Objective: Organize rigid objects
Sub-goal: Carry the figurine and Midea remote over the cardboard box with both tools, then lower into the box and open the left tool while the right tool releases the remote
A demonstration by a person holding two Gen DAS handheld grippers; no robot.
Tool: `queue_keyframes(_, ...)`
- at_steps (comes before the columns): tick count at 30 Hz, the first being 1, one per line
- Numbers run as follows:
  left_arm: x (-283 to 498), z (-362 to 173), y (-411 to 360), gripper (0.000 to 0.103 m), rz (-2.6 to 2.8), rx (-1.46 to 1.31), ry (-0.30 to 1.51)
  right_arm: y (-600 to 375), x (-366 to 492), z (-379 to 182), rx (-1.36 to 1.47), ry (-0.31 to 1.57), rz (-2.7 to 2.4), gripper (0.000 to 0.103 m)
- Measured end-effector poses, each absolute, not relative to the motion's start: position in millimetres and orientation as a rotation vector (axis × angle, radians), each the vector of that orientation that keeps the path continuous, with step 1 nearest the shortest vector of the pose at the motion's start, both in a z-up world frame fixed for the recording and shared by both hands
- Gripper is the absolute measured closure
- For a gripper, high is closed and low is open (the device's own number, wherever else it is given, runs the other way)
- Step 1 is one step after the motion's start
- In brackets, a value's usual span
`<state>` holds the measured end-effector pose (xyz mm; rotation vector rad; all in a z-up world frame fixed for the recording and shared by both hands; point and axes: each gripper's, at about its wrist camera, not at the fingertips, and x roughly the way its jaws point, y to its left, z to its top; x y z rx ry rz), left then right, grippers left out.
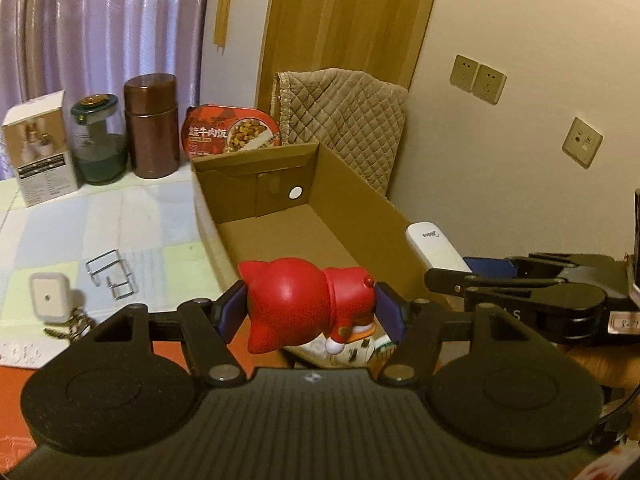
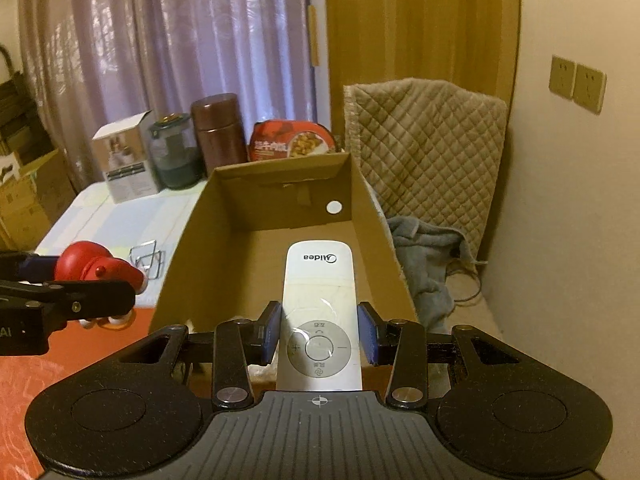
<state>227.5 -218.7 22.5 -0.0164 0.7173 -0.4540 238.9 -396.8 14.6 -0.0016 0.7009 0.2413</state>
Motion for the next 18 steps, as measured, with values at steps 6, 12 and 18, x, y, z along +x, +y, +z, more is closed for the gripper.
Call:
queue_keyframes(6,252.5,8.0,-232.3,0.040,-0.478,0.015,0.752,-407.8,259.2,10.4,0.027,0.722,0.236,0.065)
queue_keyframes(12,263.4,-10.6,-242.8,0.040,-0.492,0.057,0.784,-408.4,268.8,1.4,0.026,0.737,0.236,0.065)
queue_keyframes(18,271.7,-21.9,-249.7,0.040,-0.500,0.062,0.807,-411.7,274.4,-5.9,0.034,0.751,0.230,0.065)
